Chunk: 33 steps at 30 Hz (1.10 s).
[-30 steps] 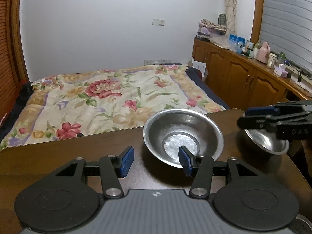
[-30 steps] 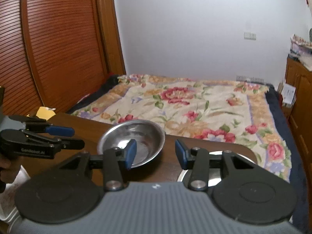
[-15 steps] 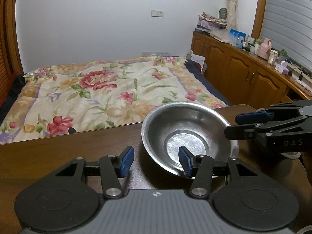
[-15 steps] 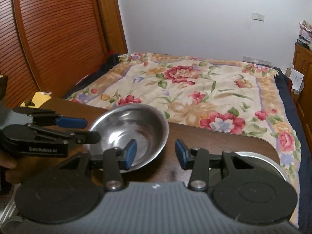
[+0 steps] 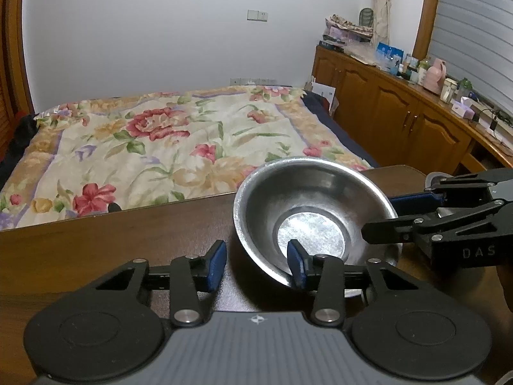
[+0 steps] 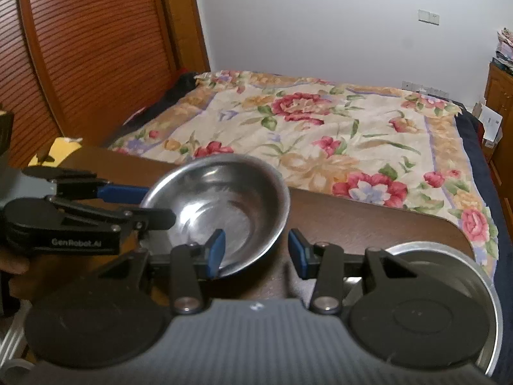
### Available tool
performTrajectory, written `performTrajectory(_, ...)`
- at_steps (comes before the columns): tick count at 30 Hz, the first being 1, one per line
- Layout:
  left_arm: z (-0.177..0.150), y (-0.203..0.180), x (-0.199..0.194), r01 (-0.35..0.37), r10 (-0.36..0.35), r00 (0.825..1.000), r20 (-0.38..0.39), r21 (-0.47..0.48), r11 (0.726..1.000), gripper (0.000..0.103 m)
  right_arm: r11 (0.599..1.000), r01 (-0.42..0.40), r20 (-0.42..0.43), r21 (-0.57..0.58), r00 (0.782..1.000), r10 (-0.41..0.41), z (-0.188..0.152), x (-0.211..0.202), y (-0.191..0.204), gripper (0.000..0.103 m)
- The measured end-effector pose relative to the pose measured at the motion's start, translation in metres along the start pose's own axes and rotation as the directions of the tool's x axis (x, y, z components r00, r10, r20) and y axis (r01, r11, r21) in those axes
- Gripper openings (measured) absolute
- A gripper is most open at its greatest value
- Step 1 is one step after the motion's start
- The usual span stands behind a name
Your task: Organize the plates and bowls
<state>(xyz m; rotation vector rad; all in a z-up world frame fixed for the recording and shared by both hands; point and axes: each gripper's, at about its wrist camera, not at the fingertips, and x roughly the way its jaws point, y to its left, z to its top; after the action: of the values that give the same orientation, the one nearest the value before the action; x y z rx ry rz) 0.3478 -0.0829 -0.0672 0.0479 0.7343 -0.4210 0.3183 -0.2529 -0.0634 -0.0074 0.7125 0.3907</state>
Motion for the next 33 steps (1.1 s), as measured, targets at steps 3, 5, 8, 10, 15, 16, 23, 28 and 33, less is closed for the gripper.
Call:
performTrajectory(3, 0.0, -0.001, -0.001, 0.017, -0.017, 1.0, -0.014, -0.005, 1.0, 0.037, 1.0, -0.004, -0.012, 0.002, 1.0, 0.004, 0.0, 0.003, 0.0, 0.045)
performTrajectory(5, 0.0, -0.002, -0.002, 0.04, -0.04, 0.999, -0.021, -0.005, 0.999, 0.034, 1.0, -0.01, -0.014, 0.004, 1.0, 0.01, -0.001, 0.002, 0.0, 0.039)
performTrajectory(8, 0.001, -0.007, -0.004, 0.036, -0.036, 0.999, -0.021, 0.009, 0.999, 0.034, 1.0, -0.02, -0.012, -0.007, 1.0, 0.019, -0.004, 0.0, 0.002, 0.033)
performTrajectory(10, 0.001, -0.008, -0.004, 0.039, -0.038, 0.999, -0.019, 0.012, 0.999, 0.034, 1.0, -0.02, -0.017, -0.004, 1.0, 0.019, -0.005, 0.0, 0.002, 0.033)
performTrajectory(15, 0.001, -0.01, -0.006, 0.026, -0.025, 0.999, -0.024, 0.026, 0.999, 0.032, 1.0, -0.024, -0.025, 0.009, 0.999, 0.025, -0.007, 0.001, 0.002, 0.033)
performTrajectory(16, 0.002, -0.01, -0.007, 0.023, -0.023, 1.0, -0.022, 0.028, 0.999, 0.032, 1.0, -0.024, -0.024, 0.008, 0.999, 0.024, -0.008, 0.001, 0.002, 0.033)
performTrajectory(23, 0.006, -0.016, -0.026, 0.032, -0.033, 0.999, 0.009, 0.038, 0.999, 0.032, 0.998, -0.043, 0.014, 0.047, 0.999, 0.042, -0.007, -0.005, -0.003, 0.027)
performTrajectory(28, 0.014, -0.024, -0.05, 0.038, -0.041, 0.998, 0.051, 0.055, 0.998, 0.032, 0.997, -0.037, 0.077, 0.061, 0.996, 0.032, -0.003, -0.021, -0.003, 0.022)
performTrajectory(33, 0.019, -0.034, -0.078, 0.05, -0.057, 0.993, 0.099, 0.074, 0.996, 0.032, 0.995, -0.043, 0.127, 0.089, 0.991, 0.032, 0.0, -0.042, -0.003, 0.022)
